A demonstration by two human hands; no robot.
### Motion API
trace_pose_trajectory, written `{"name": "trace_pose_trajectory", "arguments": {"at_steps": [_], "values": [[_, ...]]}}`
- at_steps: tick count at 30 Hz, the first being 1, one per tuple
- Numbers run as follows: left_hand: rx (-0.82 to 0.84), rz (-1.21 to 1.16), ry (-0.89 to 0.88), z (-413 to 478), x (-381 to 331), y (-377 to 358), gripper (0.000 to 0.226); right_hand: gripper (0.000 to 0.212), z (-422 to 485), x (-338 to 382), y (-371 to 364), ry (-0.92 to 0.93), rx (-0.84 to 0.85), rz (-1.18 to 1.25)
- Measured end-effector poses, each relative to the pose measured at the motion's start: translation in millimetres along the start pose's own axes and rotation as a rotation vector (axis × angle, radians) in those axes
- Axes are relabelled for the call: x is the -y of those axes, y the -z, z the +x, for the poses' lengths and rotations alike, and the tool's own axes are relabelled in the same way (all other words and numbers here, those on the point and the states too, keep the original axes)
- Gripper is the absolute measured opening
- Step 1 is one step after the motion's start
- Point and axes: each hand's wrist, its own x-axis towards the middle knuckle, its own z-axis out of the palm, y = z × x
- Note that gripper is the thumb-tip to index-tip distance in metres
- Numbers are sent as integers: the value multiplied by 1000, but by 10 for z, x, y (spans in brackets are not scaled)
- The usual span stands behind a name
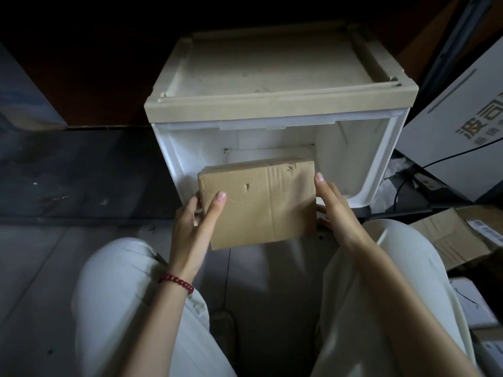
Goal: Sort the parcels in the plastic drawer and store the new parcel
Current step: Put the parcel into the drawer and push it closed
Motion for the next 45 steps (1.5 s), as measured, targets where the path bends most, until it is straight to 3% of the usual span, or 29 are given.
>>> {"name": "trace_pose_trajectory", "arguments": {"at_steps": [2,5,9,11,13,15,16,19,22,23,26,28,31,42,45], "values": [[-30,-81,9,11,-28,-15,54,61,37,-16,-4,-35,-6,44],[-111,-161,17,68,-13,13,67,64,41,-25,-25,-75,44,102],[-171,-86,6,45,-18,29,78,100,17,-43,-41,-127,39,77],[-190,-42,-13,19,-39,18,80,86,1,-33,-48,-116,30,66],[-179,-28,-23,35,-30,31,87,49,10,-32,-42,-95,27,45],[-144,2,-33,45,-3,55,93,28,13,-27,-33,-93,40,33],[-123,24,-33,40,11,58,92,31,5,-19,-34,-97,41,37],[-102,37,-21,1,5,33,77,76,30,-47,-42,-133,2,60],[-141,-5,-7,14,-12,28,74,84,39,-91,-37,-124,0,78],[-154,-12,-2,31,8,32,75,82,43,-109,-33,-123,-1,83],[-180,-5,6,38,21,21,67,46,48,-145,-45,-92,2,72],[-182,29,-9,38,36,6,55,38,29,-139,-53,-73,11,45],[-193,116,-79,49,89,9,46,37,-22,-96,-70,1,-8,16],[-211,147,-344,-21,-386,-127,49,35,-333,264,229,286,-184,51],[-192,141,-406,-73,-546,-244,65,40,-457,366,397,318,-230,79]]}}
